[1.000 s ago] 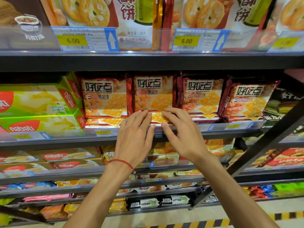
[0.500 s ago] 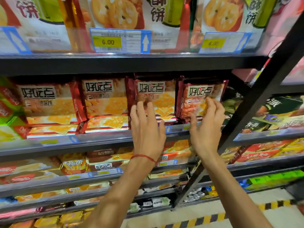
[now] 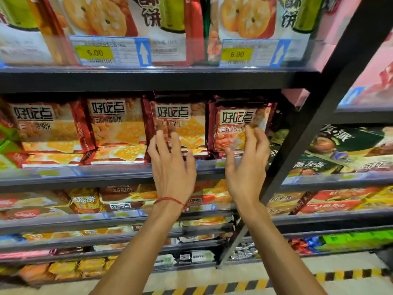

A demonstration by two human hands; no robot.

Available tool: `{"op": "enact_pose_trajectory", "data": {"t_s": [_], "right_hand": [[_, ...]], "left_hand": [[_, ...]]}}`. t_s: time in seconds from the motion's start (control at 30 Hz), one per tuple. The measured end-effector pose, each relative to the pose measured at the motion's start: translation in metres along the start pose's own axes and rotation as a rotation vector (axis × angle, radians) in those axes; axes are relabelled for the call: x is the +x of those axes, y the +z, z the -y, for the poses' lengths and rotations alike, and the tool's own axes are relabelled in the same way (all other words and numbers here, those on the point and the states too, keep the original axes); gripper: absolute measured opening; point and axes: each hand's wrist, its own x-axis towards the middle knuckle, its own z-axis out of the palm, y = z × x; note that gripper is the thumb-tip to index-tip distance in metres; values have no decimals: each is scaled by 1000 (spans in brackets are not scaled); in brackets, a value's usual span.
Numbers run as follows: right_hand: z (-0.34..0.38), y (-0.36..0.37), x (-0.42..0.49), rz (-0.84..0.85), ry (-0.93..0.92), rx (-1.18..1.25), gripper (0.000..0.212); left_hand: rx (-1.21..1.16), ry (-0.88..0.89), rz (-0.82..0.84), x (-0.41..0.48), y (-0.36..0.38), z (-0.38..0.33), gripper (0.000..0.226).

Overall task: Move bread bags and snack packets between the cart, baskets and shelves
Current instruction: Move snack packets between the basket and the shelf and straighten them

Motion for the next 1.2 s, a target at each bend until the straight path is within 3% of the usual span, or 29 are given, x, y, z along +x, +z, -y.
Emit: {"op": "enact_pose_trajectory", "data": {"t_s": [0.13,0.3,0.53,0.87,1.0,1.2], "right_hand": [[-7,-10,-10,99,-96,21,57],[-5,-18,-18,170,-356,-27,47],[27,-16,-49,455,-680,-167,54],[118,37,-154,774,-995,-189,69],[181,57,-217,814,-1059,-173,69],[273,95,-321,802,-1115,35,67]], "left_hand": [[62,41,35,-7,-9,5,58],[259,250,96,-24,-31,25,57],[518,339,186,-68,-75,71,52],[687,25,334,-162,-154,185,62],[699,-126,324,-204,-202,243,64],[709,-305,275,-271,-284,339,65]]}}
